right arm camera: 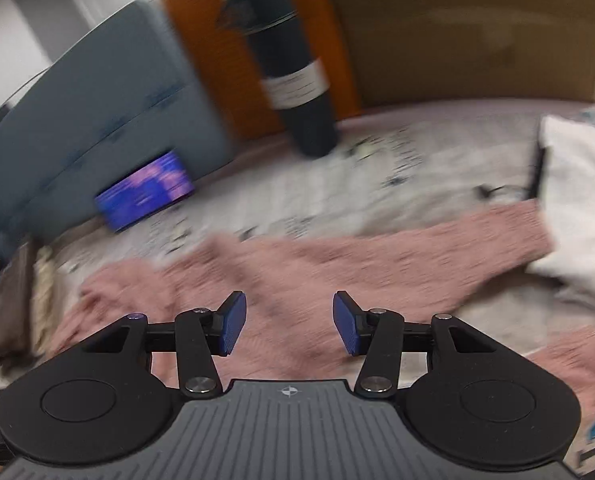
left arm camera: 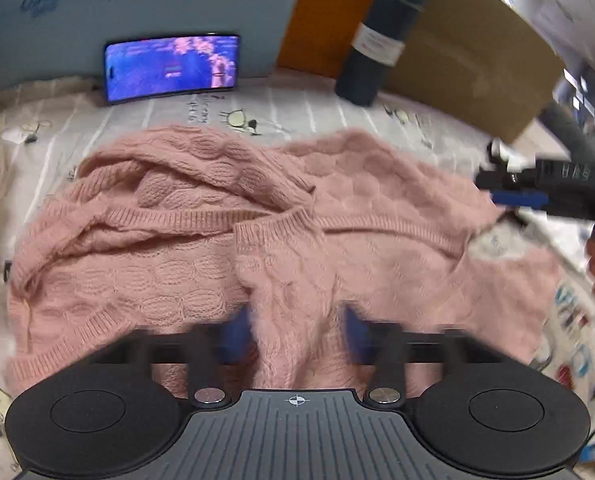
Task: Fold clothes
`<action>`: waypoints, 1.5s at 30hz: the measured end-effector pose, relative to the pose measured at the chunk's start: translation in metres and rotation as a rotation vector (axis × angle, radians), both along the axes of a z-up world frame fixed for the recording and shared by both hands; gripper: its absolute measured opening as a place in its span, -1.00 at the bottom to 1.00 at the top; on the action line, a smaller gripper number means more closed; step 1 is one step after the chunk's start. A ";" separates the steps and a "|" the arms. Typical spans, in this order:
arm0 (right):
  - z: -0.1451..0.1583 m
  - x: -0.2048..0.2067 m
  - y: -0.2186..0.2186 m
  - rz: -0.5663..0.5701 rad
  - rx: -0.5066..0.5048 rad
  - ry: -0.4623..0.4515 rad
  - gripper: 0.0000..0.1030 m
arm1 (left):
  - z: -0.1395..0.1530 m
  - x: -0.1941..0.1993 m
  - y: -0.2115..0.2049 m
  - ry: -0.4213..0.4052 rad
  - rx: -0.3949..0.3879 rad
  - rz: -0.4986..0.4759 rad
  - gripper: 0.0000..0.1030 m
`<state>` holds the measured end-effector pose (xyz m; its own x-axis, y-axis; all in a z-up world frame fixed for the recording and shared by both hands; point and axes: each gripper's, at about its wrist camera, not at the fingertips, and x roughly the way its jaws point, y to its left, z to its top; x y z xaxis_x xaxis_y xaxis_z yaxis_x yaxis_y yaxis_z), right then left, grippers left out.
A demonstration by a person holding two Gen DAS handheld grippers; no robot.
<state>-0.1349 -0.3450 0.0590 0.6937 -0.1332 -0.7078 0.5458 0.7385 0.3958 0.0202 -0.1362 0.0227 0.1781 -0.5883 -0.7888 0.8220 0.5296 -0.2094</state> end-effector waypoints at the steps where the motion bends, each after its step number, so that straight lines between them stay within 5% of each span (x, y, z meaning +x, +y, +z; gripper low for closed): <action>1: 0.000 0.004 0.006 0.038 0.034 -0.005 -0.11 | 0.002 -0.008 0.000 -0.049 0.002 -0.036 -0.61; 4: -0.004 0.004 0.019 0.140 0.172 -0.038 -0.11 | 0.014 -0.041 0.004 -0.136 -0.044 -0.200 -0.58; 6: -0.010 0.000 0.023 0.202 0.297 -0.086 0.09 | 0.014 -0.060 0.004 -0.151 -0.044 -0.314 -0.54; 9: -0.023 -0.004 0.029 0.238 0.470 -0.094 0.38 | 0.015 -0.065 0.009 -0.160 -0.040 -0.320 -0.52; 16: -0.039 0.004 0.036 0.136 0.432 0.037 0.24 | 0.017 -0.069 0.021 -0.177 -0.031 -0.287 -0.15; 19: -0.043 0.019 0.041 0.174 0.424 0.041 0.09 | 0.020 -0.061 0.029 -0.207 -0.034 -0.212 0.23; 21: -0.047 0.033 0.049 0.211 0.352 0.103 -0.60 | 0.019 -0.051 0.034 -0.245 -0.006 -0.138 0.23; 24: -0.037 0.042 0.069 0.296 0.159 0.072 -0.78 | 0.016 -0.040 0.041 -0.292 0.050 -0.043 0.23; 27: -0.019 0.045 0.081 0.358 -0.012 0.012 -0.78 | 0.011 -0.031 0.047 -0.298 0.098 0.023 0.23; 31: -0.034 0.063 0.072 0.379 -0.008 0.173 -0.62 | 0.006 -0.022 0.045 -0.290 0.124 0.024 0.23; 33: -0.026 0.051 0.051 0.290 0.006 0.107 -0.04 | 0.013 -0.016 0.041 -0.281 0.074 0.038 0.24; 34: -0.020 0.044 0.038 0.240 0.006 0.063 0.02 | 0.016 -0.013 0.036 -0.282 0.052 0.040 0.24; 37: -0.004 0.025 -0.002 0.077 -0.093 0.028 -0.01 | 0.021 -0.009 0.015 -0.295 0.016 0.012 0.24; 41: -0.006 -0.005 -0.052 -0.158 -0.347 0.160 -0.05 | 0.020 -0.013 -0.021 -0.298 -0.019 -0.062 0.24; 45: -0.024 -0.027 -0.090 -0.285 -0.474 0.285 -0.08 | 0.013 -0.022 -0.052 -0.288 -0.028 -0.130 0.24</action>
<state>-0.1621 -0.4348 0.0348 0.3768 -0.6306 -0.6785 0.7832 0.6080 -0.1302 -0.0015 -0.1880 0.0359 0.3137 -0.6413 -0.7003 0.9098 0.4140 0.0284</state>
